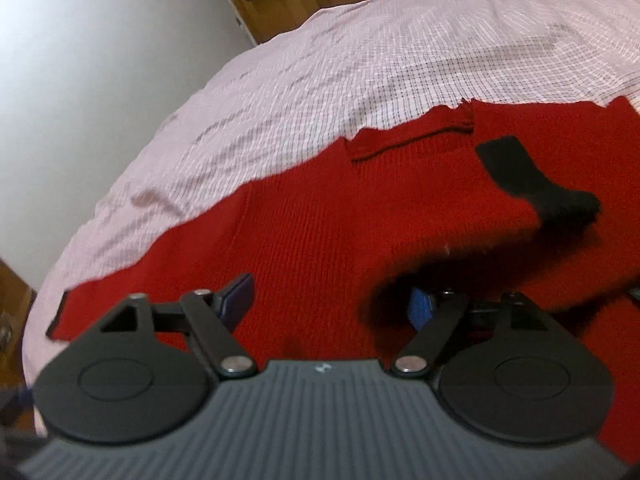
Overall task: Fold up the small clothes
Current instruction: 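Carry the sleeve across the cardigan body with the right gripper and release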
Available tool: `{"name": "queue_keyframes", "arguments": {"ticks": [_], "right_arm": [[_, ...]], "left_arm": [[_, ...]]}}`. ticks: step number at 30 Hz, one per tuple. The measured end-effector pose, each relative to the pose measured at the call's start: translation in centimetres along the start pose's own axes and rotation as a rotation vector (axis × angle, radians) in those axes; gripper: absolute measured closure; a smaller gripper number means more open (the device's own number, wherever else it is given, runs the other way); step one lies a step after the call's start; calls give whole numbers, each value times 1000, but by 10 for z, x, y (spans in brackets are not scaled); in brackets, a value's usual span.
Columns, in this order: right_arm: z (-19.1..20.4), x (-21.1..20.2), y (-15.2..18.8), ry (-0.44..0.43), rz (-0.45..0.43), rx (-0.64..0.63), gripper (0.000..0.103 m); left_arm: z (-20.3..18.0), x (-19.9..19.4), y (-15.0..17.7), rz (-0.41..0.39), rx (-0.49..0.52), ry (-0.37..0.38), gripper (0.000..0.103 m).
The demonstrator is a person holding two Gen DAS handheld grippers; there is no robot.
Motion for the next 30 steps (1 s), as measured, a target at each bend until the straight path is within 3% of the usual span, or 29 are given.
{"name": "queue_keyframes", "arguments": {"ticks": [10, 13, 16, 19, 23, 30], "right_arm": [[-19, -75, -7, 3, -25, -36, 24], [-38, -94, -16, 35, -69, -36, 24], [-64, -107, -26, 123, -128, -45, 24], [-95, -111, -38, 222, -170, -3, 24], [-131, -108, -52, 290, -194, 58, 24], [-169, -82, -60, 333, -180, 83, 24]], "left_arm": [[-33, -3, -18, -29, 60, 52, 0], [-48, -2, -23, -31, 76, 77, 0], [-67, 0, -29, -38, 107, 101, 0], [-89, 5, -32, -32, 131, 145, 0], [-122, 12, -36, -33, 175, 198, 0], [-182, 31, -41, -47, 294, 266, 0]]}}
Point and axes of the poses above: each gripper's, at about its wrist camera, not at the fingertips, and x roughly the way its jaws point, z to its left, y to its underside, the point moved 4 cm from there along x, roughly the way its jaws point, and after that the axes turned 12 degrees about -z, right-handed, at the moved point
